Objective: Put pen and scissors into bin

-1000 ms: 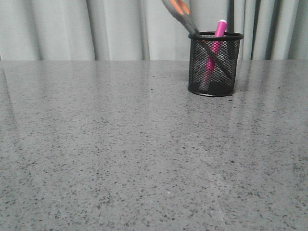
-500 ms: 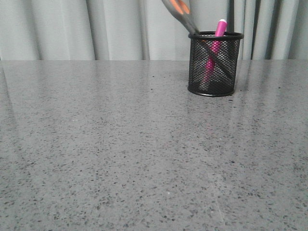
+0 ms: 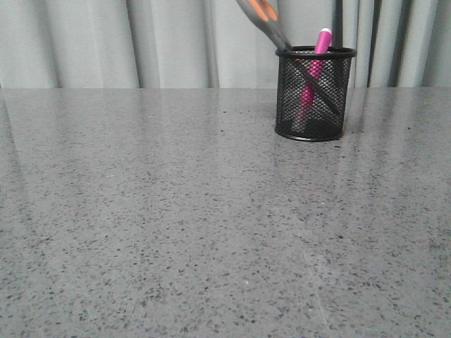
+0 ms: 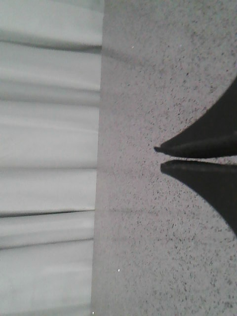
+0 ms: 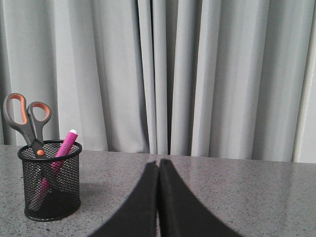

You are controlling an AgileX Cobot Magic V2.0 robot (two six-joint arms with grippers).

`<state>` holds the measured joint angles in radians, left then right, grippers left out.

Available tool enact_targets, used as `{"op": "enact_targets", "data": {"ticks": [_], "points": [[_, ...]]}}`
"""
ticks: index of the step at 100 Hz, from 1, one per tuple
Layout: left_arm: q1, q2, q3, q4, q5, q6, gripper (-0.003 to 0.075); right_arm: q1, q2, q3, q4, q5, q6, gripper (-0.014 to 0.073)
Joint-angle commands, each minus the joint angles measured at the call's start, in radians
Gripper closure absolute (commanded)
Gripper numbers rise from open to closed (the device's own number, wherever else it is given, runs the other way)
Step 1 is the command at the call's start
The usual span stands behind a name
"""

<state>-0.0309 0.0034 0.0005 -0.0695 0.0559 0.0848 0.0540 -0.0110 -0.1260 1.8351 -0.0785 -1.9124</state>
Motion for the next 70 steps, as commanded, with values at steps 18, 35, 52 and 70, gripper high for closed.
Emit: {"op": "enact_targets", "data": {"ticks": [18,35,52,70], "points": [[0.002,-0.041,0.045,0.006,-0.111,-0.016,0.0739,-0.008,-0.009,-0.024,0.036,0.015,-0.004,0.0667],[0.006,-0.041,0.047,-0.007,-0.122,-0.02,0.0739,-0.008,-0.009,-0.024,0.036,0.015,-0.004,0.0667],[0.006,-0.041,0.045,-0.007,-0.124,-0.02,0.0739,-0.008,-0.009,-0.024,0.036,0.015,-0.004,0.0667],[0.006,-0.041,0.045,-0.007,-0.124,-0.02,0.0739,-0.008,-0.009,-0.024,0.036,0.015,-0.004,0.0667]]}}
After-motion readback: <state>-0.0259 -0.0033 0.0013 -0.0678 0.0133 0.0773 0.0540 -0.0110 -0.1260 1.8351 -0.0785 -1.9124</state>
